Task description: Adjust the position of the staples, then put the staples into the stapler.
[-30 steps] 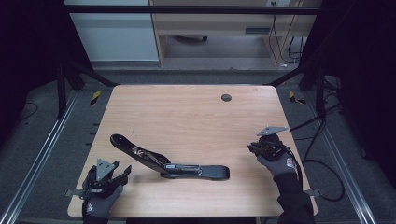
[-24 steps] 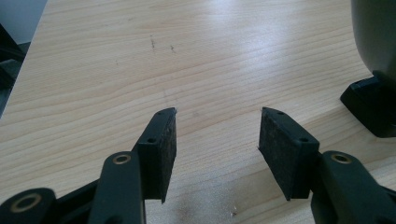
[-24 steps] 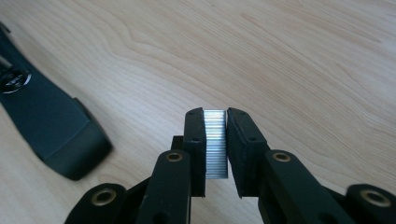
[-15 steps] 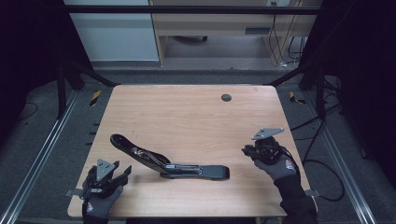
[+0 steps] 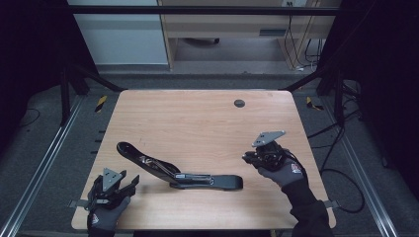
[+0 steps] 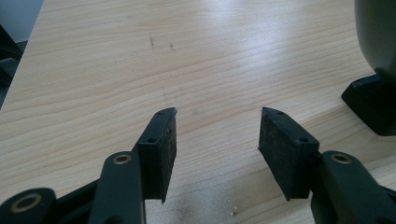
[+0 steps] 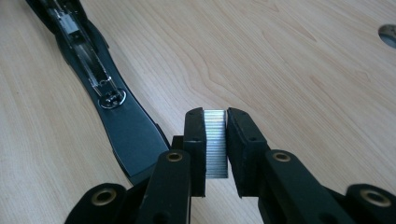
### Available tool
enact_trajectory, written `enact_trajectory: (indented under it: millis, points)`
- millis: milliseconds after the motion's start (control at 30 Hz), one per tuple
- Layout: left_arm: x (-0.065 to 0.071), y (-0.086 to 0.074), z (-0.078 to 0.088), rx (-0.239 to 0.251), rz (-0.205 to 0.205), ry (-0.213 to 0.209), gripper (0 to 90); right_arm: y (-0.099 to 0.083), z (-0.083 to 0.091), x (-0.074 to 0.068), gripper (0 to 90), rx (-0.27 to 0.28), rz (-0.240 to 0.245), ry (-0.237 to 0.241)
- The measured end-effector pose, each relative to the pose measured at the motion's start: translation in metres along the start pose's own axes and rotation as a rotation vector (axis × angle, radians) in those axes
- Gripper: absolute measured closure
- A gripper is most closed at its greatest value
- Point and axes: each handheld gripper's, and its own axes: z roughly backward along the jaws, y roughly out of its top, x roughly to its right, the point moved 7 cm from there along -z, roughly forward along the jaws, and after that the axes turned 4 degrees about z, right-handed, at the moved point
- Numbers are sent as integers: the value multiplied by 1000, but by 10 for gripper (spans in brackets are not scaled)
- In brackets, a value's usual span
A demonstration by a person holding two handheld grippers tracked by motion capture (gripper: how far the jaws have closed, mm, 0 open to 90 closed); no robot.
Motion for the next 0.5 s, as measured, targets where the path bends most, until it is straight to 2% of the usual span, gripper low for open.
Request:
enact_trajectory:
  millis: [333, 500]
  points:
    - [0, -1, 0, -5, 3, 0, 461, 21, -7, -14, 781, 7, 76, 76]
    - [1, 0, 0, -4, 0, 4, 462, 29, -11, -20, 781, 5, 109, 94]
